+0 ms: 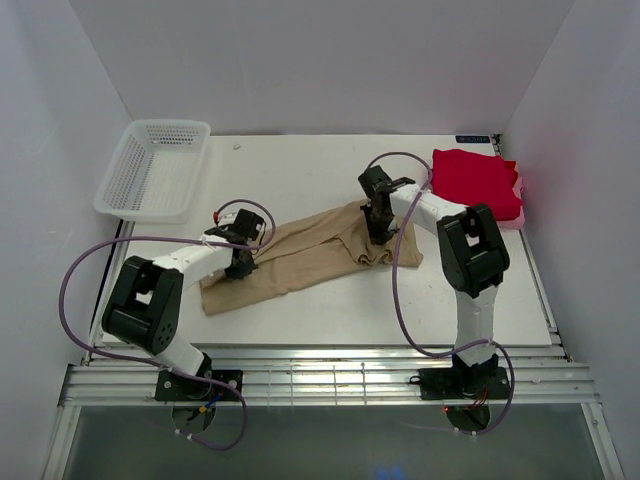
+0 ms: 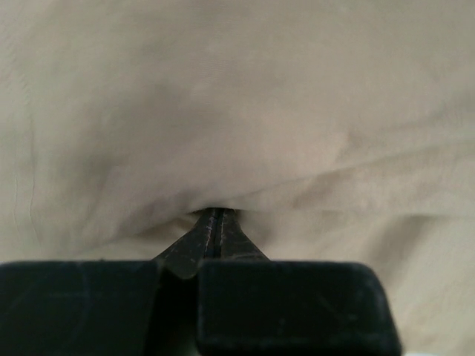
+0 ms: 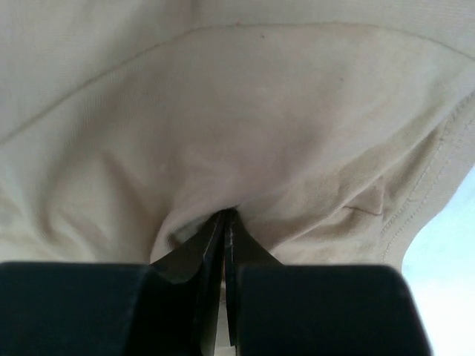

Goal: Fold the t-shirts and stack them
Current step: Fold the tshirt

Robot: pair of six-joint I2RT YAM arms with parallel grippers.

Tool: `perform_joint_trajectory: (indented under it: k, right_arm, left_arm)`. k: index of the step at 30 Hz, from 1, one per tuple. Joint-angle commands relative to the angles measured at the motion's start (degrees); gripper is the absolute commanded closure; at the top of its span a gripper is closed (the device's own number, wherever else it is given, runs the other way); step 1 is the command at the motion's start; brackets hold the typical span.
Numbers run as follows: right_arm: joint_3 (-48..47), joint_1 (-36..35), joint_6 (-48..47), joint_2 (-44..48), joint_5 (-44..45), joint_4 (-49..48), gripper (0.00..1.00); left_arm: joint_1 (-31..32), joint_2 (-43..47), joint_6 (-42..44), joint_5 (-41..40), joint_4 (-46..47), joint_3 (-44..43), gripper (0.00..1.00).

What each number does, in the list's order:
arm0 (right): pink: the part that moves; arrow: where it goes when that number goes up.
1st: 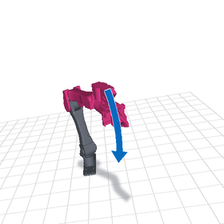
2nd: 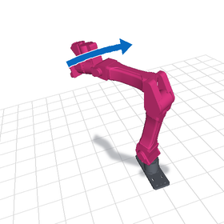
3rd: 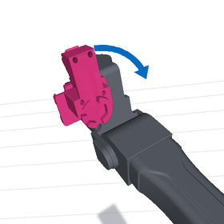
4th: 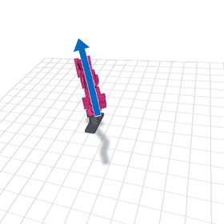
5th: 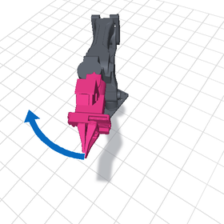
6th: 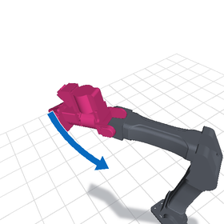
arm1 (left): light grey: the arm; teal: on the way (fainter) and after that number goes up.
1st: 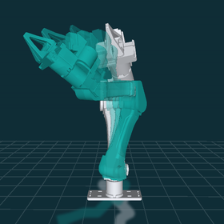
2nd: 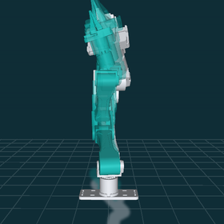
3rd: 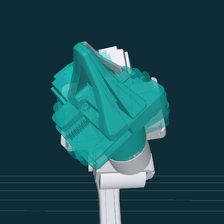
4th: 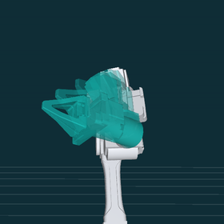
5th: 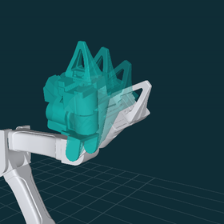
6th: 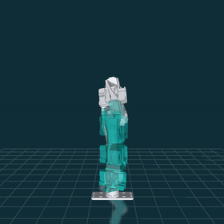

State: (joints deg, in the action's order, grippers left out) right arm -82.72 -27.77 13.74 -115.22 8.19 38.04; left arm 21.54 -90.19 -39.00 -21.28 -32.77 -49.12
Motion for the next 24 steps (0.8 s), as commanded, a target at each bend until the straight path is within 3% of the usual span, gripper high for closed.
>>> perform_joint_trajectory:
  k: [1, 5, 12, 19, 24]
  right_arm:
    - [-8.5, 0.6, -0.8, -9.7, 6.8, 2.3, 0.92]
    - [-24.4, 1.1, -1.2, -17.1, 9.2, 6.0, 0.92]
    - [-40.9, 2.5, -3.1, -24.1, 11.8, 4.6, 0.92]
    - [-41.0, 3.6, -8.8, -20.1, 12.4, -9.9, 0.92]
    - [-39.0, 3.8, -13.5, -11.6, 11.5, -15.4, 0.81]
  left_arm:
    - [5.2, 1.1, -7.6, 8.4, -9.3, 3.2, 1.0]
    - [11.2, 2.2, -11.2, 10.2, -12.1, 4.4, 1.0]
    - [19.1, 1.1, -13.9, 15.2, -13.5, 1.7, 1.0]
    - [26.0, -3.5, -12.3, 20.7, -10.9, -11.7, 1.0]
    - [27.6, -3.1, -13.8, 19.4, -11.3, -20.9, 1.0]
